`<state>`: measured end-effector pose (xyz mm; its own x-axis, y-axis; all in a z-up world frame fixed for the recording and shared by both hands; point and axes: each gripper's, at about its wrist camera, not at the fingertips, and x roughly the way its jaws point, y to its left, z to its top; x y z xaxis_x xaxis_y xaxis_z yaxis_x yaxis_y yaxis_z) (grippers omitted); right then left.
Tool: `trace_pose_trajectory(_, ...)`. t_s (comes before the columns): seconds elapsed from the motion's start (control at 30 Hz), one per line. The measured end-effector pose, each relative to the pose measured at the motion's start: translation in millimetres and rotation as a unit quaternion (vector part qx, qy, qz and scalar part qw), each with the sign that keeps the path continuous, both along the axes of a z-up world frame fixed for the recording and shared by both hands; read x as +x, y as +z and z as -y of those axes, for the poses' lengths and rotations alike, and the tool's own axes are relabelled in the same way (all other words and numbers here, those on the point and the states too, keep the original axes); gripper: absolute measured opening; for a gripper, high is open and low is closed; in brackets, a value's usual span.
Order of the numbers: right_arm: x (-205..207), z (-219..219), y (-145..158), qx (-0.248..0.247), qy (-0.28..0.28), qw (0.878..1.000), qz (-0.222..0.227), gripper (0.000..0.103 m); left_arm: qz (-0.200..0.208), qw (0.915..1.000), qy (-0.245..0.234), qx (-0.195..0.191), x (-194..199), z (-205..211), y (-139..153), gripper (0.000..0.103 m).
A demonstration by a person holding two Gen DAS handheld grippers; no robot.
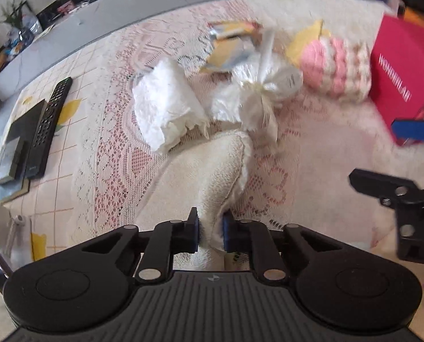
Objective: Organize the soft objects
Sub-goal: 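Grasp the white cloth pad with the left tool while the right tool grasps the white tissue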
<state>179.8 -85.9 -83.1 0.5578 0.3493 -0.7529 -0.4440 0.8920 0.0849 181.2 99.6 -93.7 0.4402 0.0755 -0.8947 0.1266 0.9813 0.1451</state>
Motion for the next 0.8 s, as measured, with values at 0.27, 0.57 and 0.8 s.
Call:
trace_pose_trajectory(0.27, 9, -14, 25, 0.02, 0.018, 0.999, 0.024, 0.075, 0.079, 0.9878, 0.081, -0.107, -26, -30, 46, 0.015)
trace_pose_trajectory(0.57, 42, -58, 49, 0.047, 0.051, 0.996, 0.053, 0.075, 0.154, 0.9643, 0.172, -0.13, -8, -68, 75, 0.013)
trace_pose_trajectory(0.8, 89, -108, 29, 0.047, 0.076, 0.996, 0.018, 0.074, 0.145, 0.953, 0.222, -0.146, 20, -94, 41, 0.013)
